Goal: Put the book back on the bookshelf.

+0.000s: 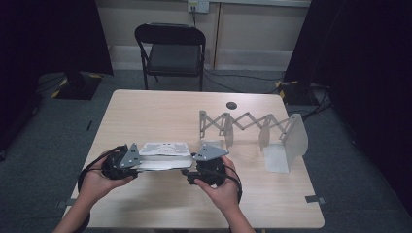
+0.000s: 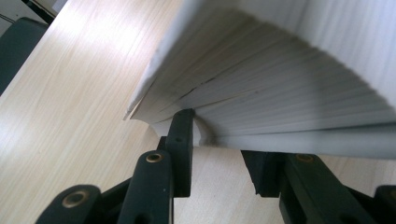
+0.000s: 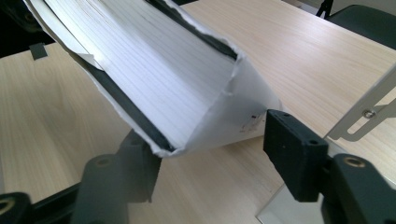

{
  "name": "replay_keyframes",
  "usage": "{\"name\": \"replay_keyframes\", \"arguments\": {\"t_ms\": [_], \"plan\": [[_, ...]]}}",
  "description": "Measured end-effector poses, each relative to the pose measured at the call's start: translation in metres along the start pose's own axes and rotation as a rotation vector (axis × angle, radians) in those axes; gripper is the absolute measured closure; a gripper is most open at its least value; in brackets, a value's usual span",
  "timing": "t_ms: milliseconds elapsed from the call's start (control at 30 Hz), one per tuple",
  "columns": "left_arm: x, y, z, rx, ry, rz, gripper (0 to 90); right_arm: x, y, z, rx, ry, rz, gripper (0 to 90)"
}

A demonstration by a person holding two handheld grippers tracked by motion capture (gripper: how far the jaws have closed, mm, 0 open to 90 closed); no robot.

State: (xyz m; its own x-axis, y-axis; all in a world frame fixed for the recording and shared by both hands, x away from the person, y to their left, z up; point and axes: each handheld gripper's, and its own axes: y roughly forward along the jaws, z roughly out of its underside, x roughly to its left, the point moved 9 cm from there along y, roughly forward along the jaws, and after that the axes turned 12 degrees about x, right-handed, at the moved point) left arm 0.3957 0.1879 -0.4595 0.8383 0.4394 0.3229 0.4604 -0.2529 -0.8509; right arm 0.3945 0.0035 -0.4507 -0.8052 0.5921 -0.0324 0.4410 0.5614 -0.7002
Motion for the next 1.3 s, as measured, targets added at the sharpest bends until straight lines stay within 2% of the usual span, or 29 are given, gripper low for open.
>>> {"name": "replay_keyframes", "arguments": {"t_ms": [233,400,500,600,667,767,833,867,967,1000,1200,1267,1300], "plan": [[0.005,-0.002,-0.003,0.003,-0.010,0.025,65.5,-0.003,0.008,0.012,0.016,0.016,-0.003,36.3],[0.007,-0.002,-0.003,-0.001,-0.023,0.046,65.7,-0.006,0.010,0.011,0.010,0.029,-0.017,36.4],[0.004,-0.003,-0.004,0.006,-0.004,0.053,65.5,-0.003,0.010,0.012,0.011,0.014,-0.017,36.3],[0.000,-0.006,-0.004,-0.004,-0.012,0.066,65.4,-0.002,0.009,0.011,0.009,0.013,-0.016,36.2],[-0.003,-0.009,-0.003,-0.013,-0.019,0.077,65.6,-0.003,0.008,0.013,0.013,0.017,-0.021,36.2],[-0.004,-0.015,-0.001,0.008,-0.006,0.078,67.4,-0.003,0.008,0.022,0.024,0.023,-0.019,36.1],[-0.003,-0.019,0.000,0.006,-0.018,0.087,68.4,-0.004,0.008,0.025,0.018,0.040,-0.027,36.1],[-0.003,-0.020,0.000,0.015,-0.011,0.086,69.2,-0.005,0.008,0.026,0.014,0.046,-0.025,36.1],[-0.001,-0.021,-0.001,0.008,-0.016,0.093,69.5,-0.005,0.007,0.022,-0.004,0.054,-0.028,36.1],[0.000,-0.021,-0.001,0.003,-0.028,0.095,69.5,-0.005,0.007,0.020,-0.005,0.050,-0.023,36.1],[0.000,-0.021,0.000,0.014,-0.010,0.102,69.5,-0.006,0.008,0.009,-0.005,0.038,-0.016,37.2],[-0.002,-0.022,0.001,0.016,-0.005,0.101,69.5,-0.001,0.007,0.005,-0.014,0.018,-0.039,44.2],[-0.003,-0.022,0.001,0.017,-0.001,0.099,69.7,0.000,0.005,0.004,-0.011,-0.001,-0.018,44.8]]}}
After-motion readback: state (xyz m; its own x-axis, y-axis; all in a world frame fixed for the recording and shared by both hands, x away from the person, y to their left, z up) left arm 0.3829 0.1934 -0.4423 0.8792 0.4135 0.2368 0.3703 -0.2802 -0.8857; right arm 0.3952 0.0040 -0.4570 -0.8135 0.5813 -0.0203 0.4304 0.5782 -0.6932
